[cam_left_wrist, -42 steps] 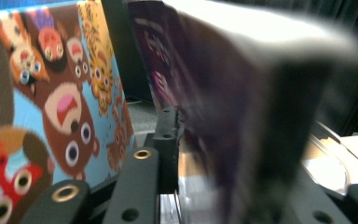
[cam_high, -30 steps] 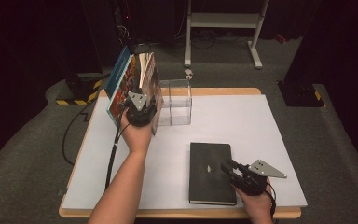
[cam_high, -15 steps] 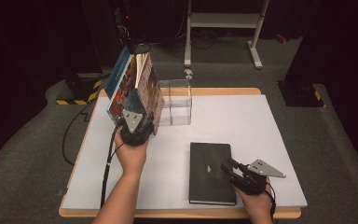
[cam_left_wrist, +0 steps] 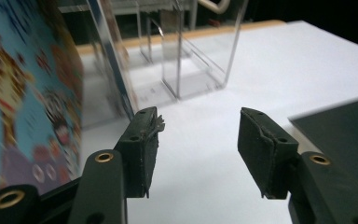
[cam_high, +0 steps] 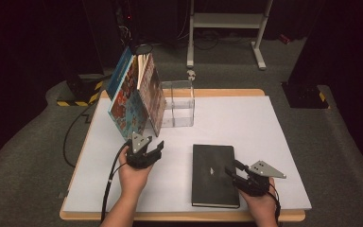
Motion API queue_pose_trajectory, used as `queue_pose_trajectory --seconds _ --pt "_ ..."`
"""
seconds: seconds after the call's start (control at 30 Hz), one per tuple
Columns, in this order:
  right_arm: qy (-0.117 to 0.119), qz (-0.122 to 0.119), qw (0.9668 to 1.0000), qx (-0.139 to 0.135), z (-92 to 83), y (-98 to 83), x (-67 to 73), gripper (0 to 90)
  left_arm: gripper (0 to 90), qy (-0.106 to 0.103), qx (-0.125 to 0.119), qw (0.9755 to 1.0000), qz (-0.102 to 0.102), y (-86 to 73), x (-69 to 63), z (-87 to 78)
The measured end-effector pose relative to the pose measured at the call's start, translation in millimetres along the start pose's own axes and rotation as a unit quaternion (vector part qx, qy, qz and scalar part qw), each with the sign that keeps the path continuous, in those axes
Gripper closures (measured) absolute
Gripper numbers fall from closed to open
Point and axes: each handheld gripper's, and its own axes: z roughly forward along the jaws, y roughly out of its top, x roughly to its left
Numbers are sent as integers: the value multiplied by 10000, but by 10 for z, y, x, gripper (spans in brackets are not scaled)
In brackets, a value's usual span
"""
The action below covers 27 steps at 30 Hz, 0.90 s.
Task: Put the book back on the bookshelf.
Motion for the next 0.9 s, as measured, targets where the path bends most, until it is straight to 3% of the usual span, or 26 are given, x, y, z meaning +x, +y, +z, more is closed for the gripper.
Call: queue_pose_trajectory --seconds 0.3,0.4,0.5,0.67,0.77,0.8,0.87,0.9 --pt "-114 26 9996 251 27 -25 -31 480 410 -458 326 9981 251 -338 -187 7" --pt "-307 92 9988 357 23 -32 -41 389 394 -619 339 9973 215 -415 -222 -15" --pt "-207 229 9983 488 -15 -71 -55 368 364 -723 341 9963 317 -474 -236 -38" --pt "-16 532 9958 745 -101 -177 -74 322 326 -983 320 9946 107 -528 -210 -85" --pt "116 835 9933 795 -120 -216 -99 318 274 -1145 382 9927 -17 -553 -191 -85" --pt "262 975 9912 851 -109 -222 -105 321 259 -1227 377 9917 -69 -569 -188 -86" --pt "500 1143 9876 950 -64 -230 -90 298 241 -1313 391 9906 -44 -600 -192 -85" --pt "435 1132 9878 979 -57 -219 -69 296 234 -1332 439 9901 10 -606 -199 -87"
